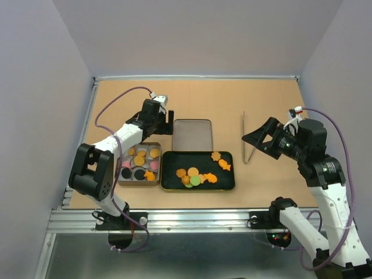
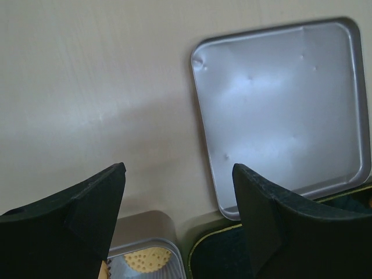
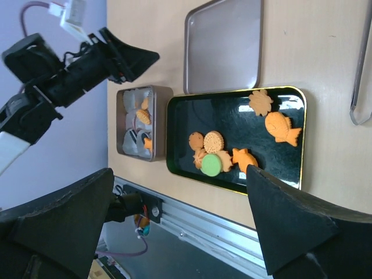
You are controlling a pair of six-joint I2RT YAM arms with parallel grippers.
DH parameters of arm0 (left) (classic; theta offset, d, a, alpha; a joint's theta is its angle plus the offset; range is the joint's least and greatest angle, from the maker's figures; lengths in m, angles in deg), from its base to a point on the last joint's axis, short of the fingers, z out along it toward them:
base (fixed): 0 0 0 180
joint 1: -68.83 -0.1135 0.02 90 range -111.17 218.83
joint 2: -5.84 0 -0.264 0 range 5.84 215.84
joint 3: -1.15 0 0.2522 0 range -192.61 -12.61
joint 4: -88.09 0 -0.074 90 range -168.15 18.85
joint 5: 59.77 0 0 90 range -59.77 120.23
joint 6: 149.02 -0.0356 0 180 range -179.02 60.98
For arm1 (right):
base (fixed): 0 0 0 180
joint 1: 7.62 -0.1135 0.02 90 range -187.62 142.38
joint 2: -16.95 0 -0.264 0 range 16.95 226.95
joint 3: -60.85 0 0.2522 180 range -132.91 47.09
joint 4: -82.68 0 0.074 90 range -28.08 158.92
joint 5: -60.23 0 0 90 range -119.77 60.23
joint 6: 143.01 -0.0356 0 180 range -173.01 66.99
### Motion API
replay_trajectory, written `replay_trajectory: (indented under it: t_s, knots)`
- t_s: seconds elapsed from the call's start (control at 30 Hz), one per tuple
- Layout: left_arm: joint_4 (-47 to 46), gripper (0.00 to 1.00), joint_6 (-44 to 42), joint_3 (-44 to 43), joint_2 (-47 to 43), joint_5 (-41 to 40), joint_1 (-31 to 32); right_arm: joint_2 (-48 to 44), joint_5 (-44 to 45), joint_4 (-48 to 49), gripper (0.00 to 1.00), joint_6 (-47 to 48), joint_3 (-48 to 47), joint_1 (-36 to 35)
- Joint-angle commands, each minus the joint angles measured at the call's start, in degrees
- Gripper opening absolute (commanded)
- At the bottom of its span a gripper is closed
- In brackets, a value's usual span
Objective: Pack the cookies
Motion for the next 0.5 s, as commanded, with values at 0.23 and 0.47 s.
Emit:
replay_trajectory:
  t_s: [0.23, 0.47]
  knots:
    - [2.5, 0.82, 0.6, -7.1, 7.6, -0.7, 4.9, -3.7, 1.4, -2.8, 1.00, -2.0, 0.9, -0.1]
    - [3.6, 0.70, 3.7, -9.3, 12.3, -4.4, 5.3, -5.5, 3.0, -6.9, 1.00, -1.6, -0.6, -0.1]
